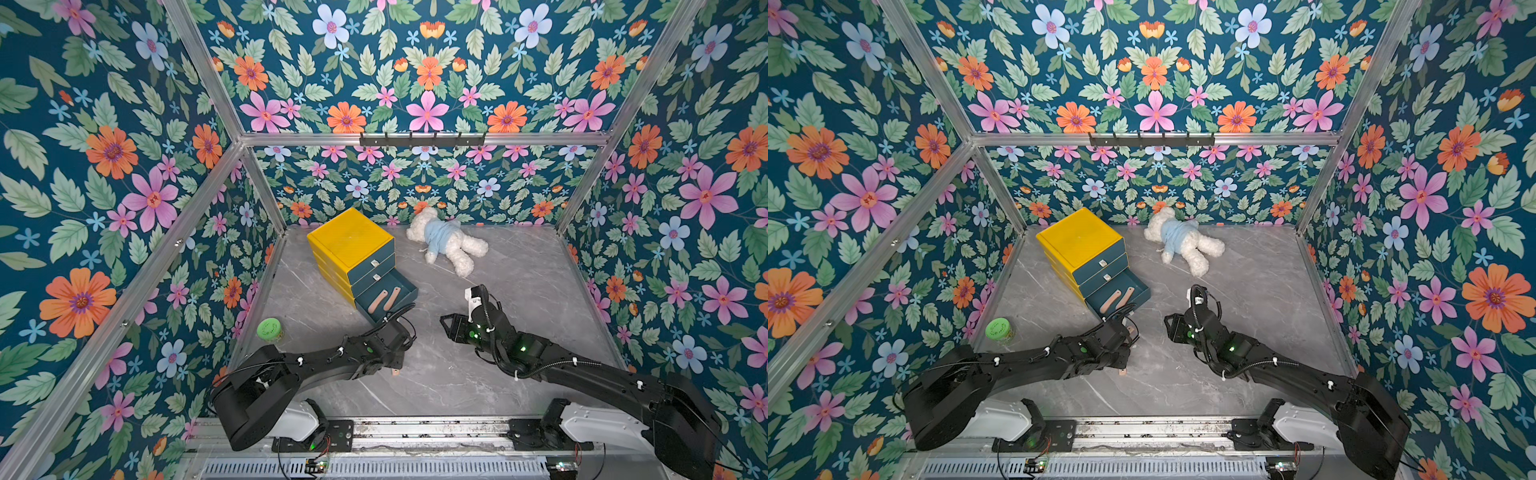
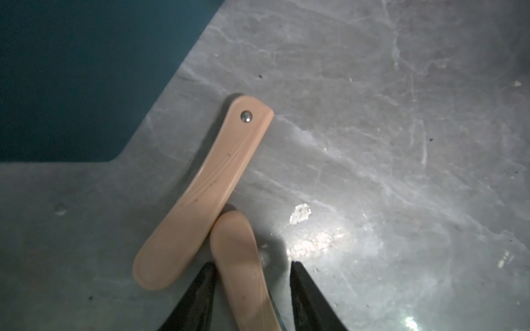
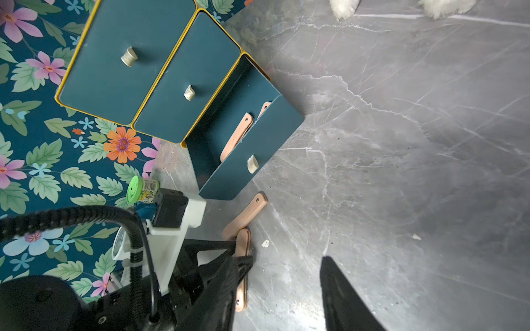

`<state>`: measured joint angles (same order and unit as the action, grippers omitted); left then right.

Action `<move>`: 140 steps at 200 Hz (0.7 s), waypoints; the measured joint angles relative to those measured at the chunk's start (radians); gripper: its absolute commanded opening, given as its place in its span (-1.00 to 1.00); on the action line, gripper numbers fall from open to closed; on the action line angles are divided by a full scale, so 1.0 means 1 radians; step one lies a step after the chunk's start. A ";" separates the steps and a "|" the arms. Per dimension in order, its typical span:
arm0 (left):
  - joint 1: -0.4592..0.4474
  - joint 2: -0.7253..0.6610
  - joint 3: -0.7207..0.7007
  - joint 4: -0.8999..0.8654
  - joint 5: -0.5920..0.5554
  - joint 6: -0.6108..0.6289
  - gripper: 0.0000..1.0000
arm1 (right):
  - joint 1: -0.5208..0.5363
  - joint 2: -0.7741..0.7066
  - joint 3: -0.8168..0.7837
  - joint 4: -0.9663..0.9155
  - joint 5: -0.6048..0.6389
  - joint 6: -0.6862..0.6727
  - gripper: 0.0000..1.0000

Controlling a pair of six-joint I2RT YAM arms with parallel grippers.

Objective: Place the fruit knives into the drawer by color
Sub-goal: Pick up the fruit knife from the center of the board.

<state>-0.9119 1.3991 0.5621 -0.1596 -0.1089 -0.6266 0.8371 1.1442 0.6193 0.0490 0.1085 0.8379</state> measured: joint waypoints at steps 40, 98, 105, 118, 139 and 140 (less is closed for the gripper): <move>-0.003 -0.003 -0.003 -0.001 -0.005 0.000 0.01 | 0.000 -0.030 -0.016 0.000 0.007 -0.003 -0.02; -0.001 -0.028 -0.013 -0.076 -0.044 -0.014 -0.31 | 0.000 -0.069 -0.031 0.007 0.027 -0.007 -0.02; -0.003 -0.022 -0.013 -0.080 -0.050 -0.019 -0.32 | 0.000 -0.072 -0.034 0.007 0.029 -0.007 -0.01; -0.012 -0.010 -0.010 -0.092 -0.061 -0.026 -0.35 | 0.000 -0.075 -0.035 0.009 0.030 -0.007 -0.01; -0.037 0.011 -0.002 -0.105 -0.102 -0.034 -0.47 | 0.000 -0.078 -0.040 0.019 0.031 -0.007 -0.01; -0.038 0.011 -0.002 -0.105 -0.103 -0.034 -0.48 | 0.000 -0.078 -0.041 0.020 0.031 -0.007 -0.01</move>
<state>-0.9501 1.4101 0.5606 -0.2646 -0.2123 -0.6609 0.8371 1.0660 0.5785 0.0689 0.1398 0.8307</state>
